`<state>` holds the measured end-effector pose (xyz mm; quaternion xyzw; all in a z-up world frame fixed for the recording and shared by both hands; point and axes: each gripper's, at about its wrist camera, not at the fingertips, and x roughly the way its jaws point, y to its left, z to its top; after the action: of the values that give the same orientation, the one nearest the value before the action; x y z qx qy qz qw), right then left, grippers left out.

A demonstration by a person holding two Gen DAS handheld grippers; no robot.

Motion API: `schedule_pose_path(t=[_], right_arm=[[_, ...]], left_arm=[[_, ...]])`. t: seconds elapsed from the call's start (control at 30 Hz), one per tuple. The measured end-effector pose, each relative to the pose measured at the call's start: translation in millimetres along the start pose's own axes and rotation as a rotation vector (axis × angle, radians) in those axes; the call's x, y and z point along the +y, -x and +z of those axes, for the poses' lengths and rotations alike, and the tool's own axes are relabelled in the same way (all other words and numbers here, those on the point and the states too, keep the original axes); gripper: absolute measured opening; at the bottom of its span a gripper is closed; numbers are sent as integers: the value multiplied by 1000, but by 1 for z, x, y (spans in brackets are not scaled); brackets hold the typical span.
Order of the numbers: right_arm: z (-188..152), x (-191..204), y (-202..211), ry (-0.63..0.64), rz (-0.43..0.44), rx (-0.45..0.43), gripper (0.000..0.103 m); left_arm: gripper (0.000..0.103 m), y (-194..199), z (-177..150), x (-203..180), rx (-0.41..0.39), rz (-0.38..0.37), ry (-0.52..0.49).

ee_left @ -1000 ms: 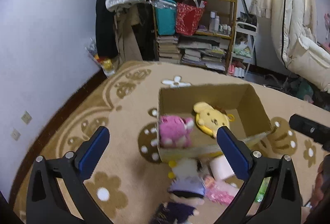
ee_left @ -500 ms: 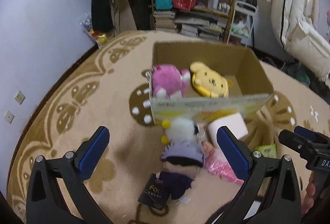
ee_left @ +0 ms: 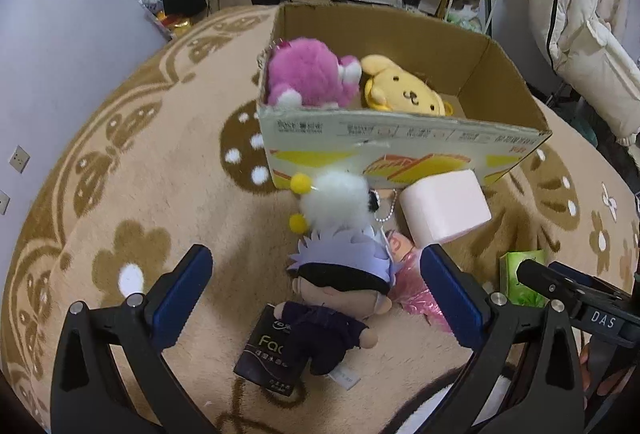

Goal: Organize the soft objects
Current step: 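Lower the right tool onto the green tissue pack while the left tool grips the white-haired doll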

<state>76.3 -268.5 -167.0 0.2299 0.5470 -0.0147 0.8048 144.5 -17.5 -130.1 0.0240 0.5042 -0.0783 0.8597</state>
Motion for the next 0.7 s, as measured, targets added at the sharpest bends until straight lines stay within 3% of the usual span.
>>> schedule_pose_path(t=[0.2,0.33,0.7], right_arm=[[-1,-13,-11,-35,-3,34,82],[-2,-12,-18,-18,-7,42,68],[-5,-14,-27,-23,-17,40,59]], left_arm=[[103,-16,-3,-1,60,-4,11],[102,-25,-5,-2,81,-5,7],[91,-45,-12,-12,129,5,-31]])
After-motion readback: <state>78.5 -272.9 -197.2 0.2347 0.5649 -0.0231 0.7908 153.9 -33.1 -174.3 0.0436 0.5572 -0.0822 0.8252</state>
